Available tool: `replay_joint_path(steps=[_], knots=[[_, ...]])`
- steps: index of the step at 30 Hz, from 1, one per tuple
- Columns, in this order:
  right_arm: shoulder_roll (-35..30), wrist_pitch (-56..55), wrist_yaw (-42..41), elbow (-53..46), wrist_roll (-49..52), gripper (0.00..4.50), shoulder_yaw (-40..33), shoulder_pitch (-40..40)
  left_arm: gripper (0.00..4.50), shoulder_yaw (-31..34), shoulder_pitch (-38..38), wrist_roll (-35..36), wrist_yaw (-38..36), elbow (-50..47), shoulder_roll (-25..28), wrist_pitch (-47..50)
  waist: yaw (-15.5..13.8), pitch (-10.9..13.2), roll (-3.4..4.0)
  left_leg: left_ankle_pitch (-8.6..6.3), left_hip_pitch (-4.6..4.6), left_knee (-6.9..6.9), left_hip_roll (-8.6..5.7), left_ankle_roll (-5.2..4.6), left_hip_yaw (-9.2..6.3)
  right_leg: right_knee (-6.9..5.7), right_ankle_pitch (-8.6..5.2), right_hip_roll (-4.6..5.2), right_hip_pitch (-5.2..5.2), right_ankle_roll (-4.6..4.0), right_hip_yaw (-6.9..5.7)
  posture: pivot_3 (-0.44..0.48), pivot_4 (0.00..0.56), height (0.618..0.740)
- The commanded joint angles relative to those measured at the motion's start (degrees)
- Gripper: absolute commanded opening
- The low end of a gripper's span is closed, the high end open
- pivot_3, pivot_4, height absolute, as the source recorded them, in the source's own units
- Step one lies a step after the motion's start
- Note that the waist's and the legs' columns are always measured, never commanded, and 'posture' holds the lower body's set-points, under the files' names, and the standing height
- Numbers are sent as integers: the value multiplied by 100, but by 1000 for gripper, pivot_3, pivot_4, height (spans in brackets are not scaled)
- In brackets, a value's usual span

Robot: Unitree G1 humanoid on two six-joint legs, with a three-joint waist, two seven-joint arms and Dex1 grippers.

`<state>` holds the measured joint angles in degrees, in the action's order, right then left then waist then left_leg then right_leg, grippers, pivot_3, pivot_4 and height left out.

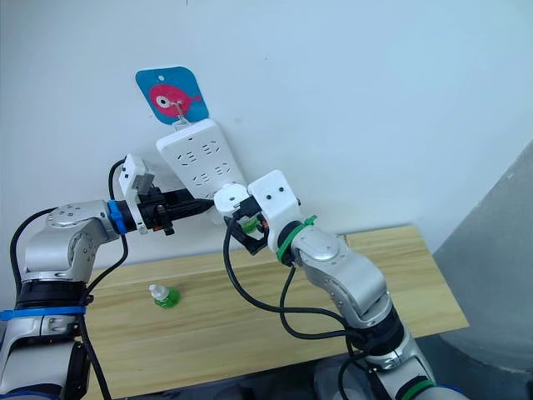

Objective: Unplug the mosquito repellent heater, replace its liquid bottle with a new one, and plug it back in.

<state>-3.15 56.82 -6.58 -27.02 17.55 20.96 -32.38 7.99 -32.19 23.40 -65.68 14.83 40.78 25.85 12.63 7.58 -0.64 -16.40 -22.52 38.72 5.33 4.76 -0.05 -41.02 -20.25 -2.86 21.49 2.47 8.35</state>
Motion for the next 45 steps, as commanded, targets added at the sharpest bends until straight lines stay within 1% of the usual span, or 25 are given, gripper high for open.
replay_joint_path(steps=[1,4,12,18,25,30,33,35,36,42,45], knots=[[49,38,-101,-271,68,4500,-143,23,1336,-82,70,35,1,-153,-37,30,-6,-1,-1,0,-9,-3,0,1,-2,4,0,0,8,-1,-2,-178,128,735],[151,25,-58,-219,-8,4500,-94,21,1336,-91,77,57,14,-173,-42,35,-10,0,-1,8,-39,-4,0,16,-4,4,0,3,37,-2,-6,-179,127,735],[195,122,-135,-298,-43,4500,-112,56,1336,-106,72,70,7,-185,-22,31,-9,-1,-1,1,-39,-6,-3,2,-2,5,0,5,38,-2,-4,-177,122,735],[485,-278,120,248,-452,4500,192,-110,1336,-126,50,80,28,-214,-33,63,-6,-1,-1,1,-39,-7,-3,2,-2,6,0,5,39,-2,-4,-177,123,735],[792,-667,188,742,-741,4500,122,-339,1336,-142,49,86,56,-238,-29,88,-9,0,-1,1,-39,-7,-5,3,-3,6,0,8,40,-2,-5,-175,125,735],[854,-759,155,837,-832,4500,54,-374,1336,-130,81,90,88,-272,-27,96,-10,-1,-1,2,-40,-8,-5,5,-2,5,0,8,40,-2,-5,-175,125,735],[838,-741,118,790,-829,3880,31,-370,1336,-114,96,98,129,-281,-26,103,-10,-1,-1,2,-40,-8,-5,4,-3,5,0,8,40,-2,-4,-175,125,735],[822,-713,90,748,-827,3232,34,-366,1335,-83,107,106,199,-277,-40,112,-10,-1,-1,1,-39,-8,-5,3,-3,4,0,8,40,-2,-5,-175,125,735],[812,-702,71,736,-832,3135,39,-364,1335,-80,107,99,222,-262,-45,102,-9,-1,-1,1,-39,-7,-5,3,-3,4,0,8,40,-2,-5,-176,122,735],[701,-466,-47,472,-818,3134,66,-325,1334,-80,109,40,294,-157,-57,13,-15,-1,-2,1,-40,-6,-6,3,-3,3,0,9,39,-2,-5,-187,123,735],[473,-55,-220,3,-613,3134,-119,-241,1332,-89,81,-33,304,-12,-24,-86,-27,-2,-3,2,-42,-7,-8,5,-4,7,0,11,39,-2,-6,-202,126,735]])
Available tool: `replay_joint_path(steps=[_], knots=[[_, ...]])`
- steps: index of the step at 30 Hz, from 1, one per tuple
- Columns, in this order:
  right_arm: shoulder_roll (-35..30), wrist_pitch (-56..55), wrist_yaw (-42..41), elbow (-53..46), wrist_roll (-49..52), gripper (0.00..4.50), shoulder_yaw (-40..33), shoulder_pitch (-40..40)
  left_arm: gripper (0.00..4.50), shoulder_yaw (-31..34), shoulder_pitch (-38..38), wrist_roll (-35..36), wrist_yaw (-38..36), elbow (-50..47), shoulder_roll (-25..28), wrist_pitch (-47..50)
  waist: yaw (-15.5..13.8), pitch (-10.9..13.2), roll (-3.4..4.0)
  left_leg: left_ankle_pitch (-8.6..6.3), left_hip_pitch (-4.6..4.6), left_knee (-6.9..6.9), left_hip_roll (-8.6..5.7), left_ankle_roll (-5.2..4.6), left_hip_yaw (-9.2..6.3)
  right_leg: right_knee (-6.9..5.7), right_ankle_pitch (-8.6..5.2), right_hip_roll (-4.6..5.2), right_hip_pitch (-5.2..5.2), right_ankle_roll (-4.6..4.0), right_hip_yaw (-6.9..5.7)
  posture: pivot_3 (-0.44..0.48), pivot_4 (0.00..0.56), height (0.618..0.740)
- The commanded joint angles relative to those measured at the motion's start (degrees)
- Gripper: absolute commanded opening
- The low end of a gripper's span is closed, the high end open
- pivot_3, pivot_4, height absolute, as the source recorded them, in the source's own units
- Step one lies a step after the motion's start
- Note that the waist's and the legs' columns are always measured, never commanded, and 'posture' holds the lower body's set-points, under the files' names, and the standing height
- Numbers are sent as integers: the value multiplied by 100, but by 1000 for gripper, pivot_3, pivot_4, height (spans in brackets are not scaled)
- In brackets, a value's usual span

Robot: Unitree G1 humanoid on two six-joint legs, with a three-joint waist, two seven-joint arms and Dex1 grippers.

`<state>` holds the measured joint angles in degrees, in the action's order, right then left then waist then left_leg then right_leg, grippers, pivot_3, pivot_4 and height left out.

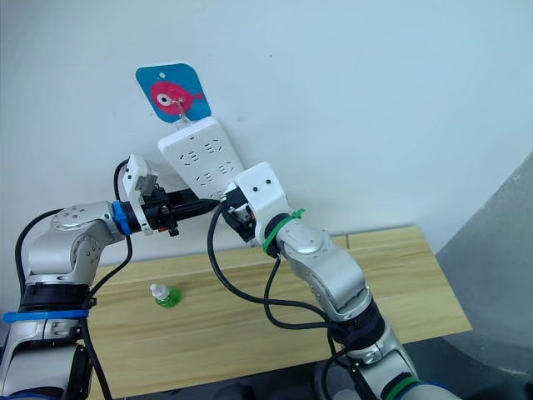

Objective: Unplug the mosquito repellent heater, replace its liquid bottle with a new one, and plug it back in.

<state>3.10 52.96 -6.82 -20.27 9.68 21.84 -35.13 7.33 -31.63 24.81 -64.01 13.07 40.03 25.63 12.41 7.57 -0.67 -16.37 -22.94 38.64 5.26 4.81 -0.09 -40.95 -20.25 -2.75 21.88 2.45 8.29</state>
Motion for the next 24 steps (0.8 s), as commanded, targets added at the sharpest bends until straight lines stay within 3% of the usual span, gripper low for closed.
replay_joint_path(steps=[1,8,15,16,20,22,24], knots=[[-231,467,-259,-823,242,3134,-274,50,1332,-32,13,-204,145,221,68,-112,-11,0,-1,2,0,-2,-1,4,0,3,0,1,0,0,0,-202,126,735],[-704,1328,-661,-1550,730,3133,-706,-38,1330,-86,-114,-365,228,617,123,-467,33,-1,-1,7,8,-16,-4,7,1,-4,0,5,2,-1,4,-216,124,735],[-858,1515,-871,-1588,1118,3133,-1378,-153,1330,74,26,-464,370,771,271,-869,107,-2,-3,20,13,-16,-6,11,4,-3,-1,-2,-1,27,15,-210,115,735],[-830,1483,-851,-1558,1150,3133,-1495,-145,2051,72,94,-565,399,796,329,-1074,120,-2,-3,20,13,-16,-6,11,4,-4,0,-2,-1,25,15,-208,114,735],[-590,1485,-686,-1503,1278,3133,-1922,-121,3176,240,469,-652,541,563,462,-1402,202,-2,-3,24,4,-31,-5,16,5,-6,13,-3,18,3,21,-212,103,735],[-466,1539,-637,-1528,1382,3133,-2154,-103,3662,447,868,-471,452,110,574,-1344,222,-4,-6,29,3,-49,0,26,6,-6,14,-3,29,1,22,-211,101,735],[-342,1572,-583,-1580,1511,3133,-2433,-34,3690,788,1440,-237,573,-594,598,-1120,231,-4,-6,40,-1,-69,9,46,5,-3,12,-5,43,-4,26,-200,100,735]])
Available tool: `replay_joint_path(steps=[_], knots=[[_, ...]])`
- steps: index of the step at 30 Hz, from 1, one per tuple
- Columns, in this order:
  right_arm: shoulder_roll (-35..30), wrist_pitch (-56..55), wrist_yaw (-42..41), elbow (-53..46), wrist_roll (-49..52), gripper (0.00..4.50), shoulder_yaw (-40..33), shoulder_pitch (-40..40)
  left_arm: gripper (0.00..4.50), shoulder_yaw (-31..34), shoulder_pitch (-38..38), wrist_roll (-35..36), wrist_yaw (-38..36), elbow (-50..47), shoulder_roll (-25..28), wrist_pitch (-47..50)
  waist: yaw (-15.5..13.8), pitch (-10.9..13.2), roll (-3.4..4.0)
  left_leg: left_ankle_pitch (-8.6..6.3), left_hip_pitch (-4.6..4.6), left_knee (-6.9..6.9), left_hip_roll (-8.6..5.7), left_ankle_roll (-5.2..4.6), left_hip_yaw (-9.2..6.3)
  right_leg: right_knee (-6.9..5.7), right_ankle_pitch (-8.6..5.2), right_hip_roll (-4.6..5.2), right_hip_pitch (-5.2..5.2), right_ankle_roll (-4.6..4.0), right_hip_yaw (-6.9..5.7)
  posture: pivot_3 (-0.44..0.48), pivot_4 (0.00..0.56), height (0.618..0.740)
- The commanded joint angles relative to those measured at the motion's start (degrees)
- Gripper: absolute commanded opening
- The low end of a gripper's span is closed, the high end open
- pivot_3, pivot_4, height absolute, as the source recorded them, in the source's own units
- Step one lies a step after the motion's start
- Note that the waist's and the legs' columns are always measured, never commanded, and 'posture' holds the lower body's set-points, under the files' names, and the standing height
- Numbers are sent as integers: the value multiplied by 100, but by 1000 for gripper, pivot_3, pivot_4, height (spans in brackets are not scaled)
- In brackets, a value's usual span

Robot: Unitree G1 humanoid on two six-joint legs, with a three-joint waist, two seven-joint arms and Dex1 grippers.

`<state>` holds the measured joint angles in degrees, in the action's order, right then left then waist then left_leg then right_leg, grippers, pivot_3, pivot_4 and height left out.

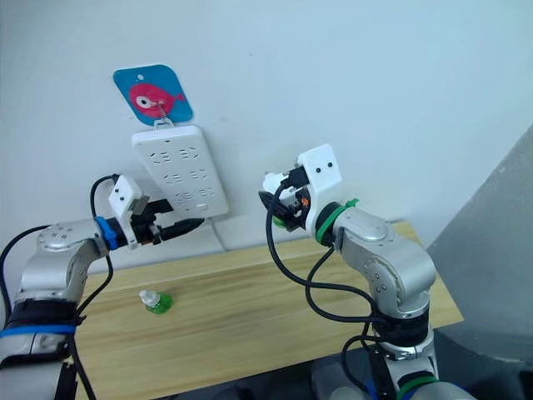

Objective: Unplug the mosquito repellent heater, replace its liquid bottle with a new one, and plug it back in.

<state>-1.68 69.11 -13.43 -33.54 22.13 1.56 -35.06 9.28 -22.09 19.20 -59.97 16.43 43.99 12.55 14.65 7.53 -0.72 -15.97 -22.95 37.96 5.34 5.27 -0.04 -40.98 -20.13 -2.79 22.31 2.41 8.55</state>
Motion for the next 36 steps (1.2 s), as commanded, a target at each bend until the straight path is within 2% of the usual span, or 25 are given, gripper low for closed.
replay_joint_path(steps=[1,4,7,10,12,16,19,21,31,36], knots=[[186,-41,103,-266,315,3133,-501,-12,3690,725,704,413,250,-1205,194,305,17,0,-1,0,-4,-5,4,2,0,5,-2,1,4,-3,-1,-194,100,735],[403,-70,209,-348,569,3133,-931,143,3690,1205,1639,747,679,-2603,-12,647,-25,-1,-3,-2,-11,-18,14,5,-5,17,-10,15,6,-17,2,-174,95,735],[488,-83,228,-430,822,3133,-1185,253,3690,1377,2265,1280,792,-3674,-75,1173,-76,-2,-3,-2,-14,-19,11,6,-4,15,-12,16,4,-19,2,-159,91,735],[498,-112,128,-533,1199,3133,-1456,436,3690,1151,2753,2054,836,-4885,-136,1728,-121,-7,-12,-2,-13,-12,3,4,1,9,-13,10,-3,-18,-5,-150,83,735],[611,-146,163,-553,1497,3132,-1625,471,3690,877,2726,2098,994,-5195,-261,1750,-160,-9,-15,-8,-7,-6,-2,-6,2,6,-13,10,-12,-17,-5,-148,81,735],[1001,-185,461,-513,2124,3132,-1951,425,3690,316,2205,1961,1566,-5245,-758,1717,-195,-13,-19,-5,1,-2,-11,-8,0,-7,-9,5,-14,-13,-9,-157,70,735],[1459,-208,1000,-410,2811,3132,-2311,347,3690,-298,1468,1556,1963,-4831,-1365,1431,-211,-19,-21,-4,2,0,-16,-8,0,-9,-4,0,-15,-11,-12,-167,63,735],[1549,-279,1372,-341,3300,3132,-2405,349,3690,-525,1161,1396,1963,-4601,-1563,1292,-203,-27,-34,-3,-3,5,-27,-8,-6,-5,-3,6,-19,-8,-11,-175,61,735],[1278,-1236,3128,20,5559,3130,-2081,501,3690,-1017,545,1100,1782,-3906,-2072,738,17,-36,-25,6,-5,1,-38,6,-8,-5,-3,11,-14,-7,3,-208,54,735],[919,-1735,3644,78,6192,3129,-1772,631,3690,-976,371,1129,1811,-3880,-2212,658,34,-53,-25,10,-5,6,-42,-4,-12,-11,-3,12,-18,-6,1,-212,50,735]])
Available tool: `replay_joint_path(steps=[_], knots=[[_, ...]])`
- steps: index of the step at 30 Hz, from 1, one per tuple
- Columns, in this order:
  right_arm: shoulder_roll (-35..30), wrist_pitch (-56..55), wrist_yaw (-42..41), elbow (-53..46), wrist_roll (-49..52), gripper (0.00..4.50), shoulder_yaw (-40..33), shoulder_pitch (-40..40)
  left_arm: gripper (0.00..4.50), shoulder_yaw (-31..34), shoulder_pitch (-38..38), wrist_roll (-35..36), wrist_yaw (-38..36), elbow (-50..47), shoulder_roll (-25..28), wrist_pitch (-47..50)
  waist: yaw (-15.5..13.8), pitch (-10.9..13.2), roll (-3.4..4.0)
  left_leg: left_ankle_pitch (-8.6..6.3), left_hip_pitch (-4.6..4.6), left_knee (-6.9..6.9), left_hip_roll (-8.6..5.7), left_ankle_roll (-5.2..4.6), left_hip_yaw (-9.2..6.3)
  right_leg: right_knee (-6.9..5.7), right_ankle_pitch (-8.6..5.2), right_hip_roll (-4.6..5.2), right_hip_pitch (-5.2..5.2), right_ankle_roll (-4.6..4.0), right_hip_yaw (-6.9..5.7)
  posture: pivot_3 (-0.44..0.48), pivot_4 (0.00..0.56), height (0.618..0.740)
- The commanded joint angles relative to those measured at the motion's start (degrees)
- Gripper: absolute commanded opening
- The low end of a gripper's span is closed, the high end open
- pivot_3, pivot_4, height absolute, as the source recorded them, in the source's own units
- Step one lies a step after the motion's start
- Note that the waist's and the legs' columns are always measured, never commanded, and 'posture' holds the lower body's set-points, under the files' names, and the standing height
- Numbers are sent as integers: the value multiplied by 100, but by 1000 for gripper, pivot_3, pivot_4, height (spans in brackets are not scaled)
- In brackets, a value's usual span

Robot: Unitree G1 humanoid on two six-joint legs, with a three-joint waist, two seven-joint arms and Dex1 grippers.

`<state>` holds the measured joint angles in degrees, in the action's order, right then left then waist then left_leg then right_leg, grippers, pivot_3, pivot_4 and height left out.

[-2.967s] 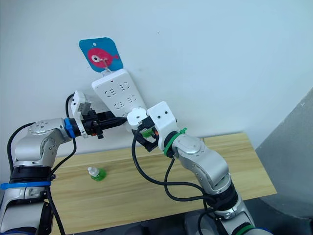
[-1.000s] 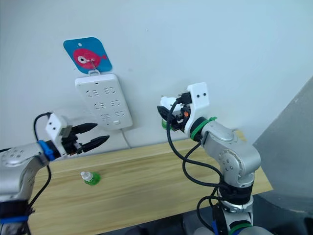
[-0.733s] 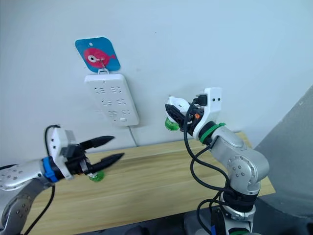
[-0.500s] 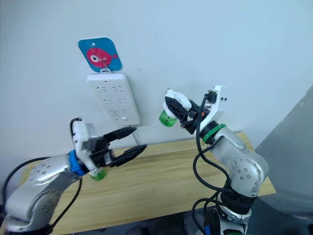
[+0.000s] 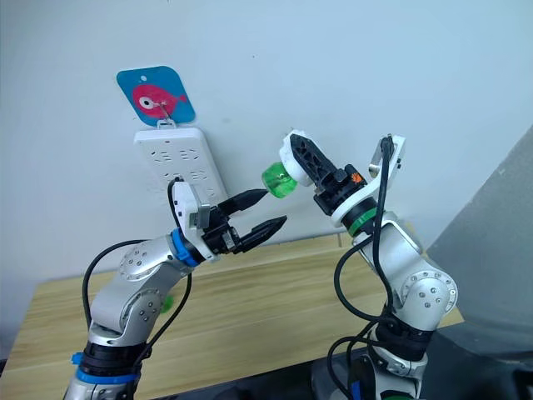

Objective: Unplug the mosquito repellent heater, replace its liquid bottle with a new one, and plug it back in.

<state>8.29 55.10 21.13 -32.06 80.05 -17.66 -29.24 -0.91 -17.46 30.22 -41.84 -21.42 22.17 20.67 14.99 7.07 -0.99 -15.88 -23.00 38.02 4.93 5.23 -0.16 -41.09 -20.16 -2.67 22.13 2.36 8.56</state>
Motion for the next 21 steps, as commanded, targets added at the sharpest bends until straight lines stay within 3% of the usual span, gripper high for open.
replay_joint_path(steps=[1,21], knots=[[-153,-417,249,-65,490,3129,209,76,3690,55,-101,32,0,-106,-35,-162,3,-15,2,0,0,0,0,0,-2,0,0,0,-1,0,-1,-212,51,735],[-1390,-1394,353,-47,1278,3129,1153,390,3690,61,-458,261,-102,-116,12,31,-34,-110,15,6,1,6,-5,-2,-32,-1,0,2,-14,0,-17,-202,45,735]])
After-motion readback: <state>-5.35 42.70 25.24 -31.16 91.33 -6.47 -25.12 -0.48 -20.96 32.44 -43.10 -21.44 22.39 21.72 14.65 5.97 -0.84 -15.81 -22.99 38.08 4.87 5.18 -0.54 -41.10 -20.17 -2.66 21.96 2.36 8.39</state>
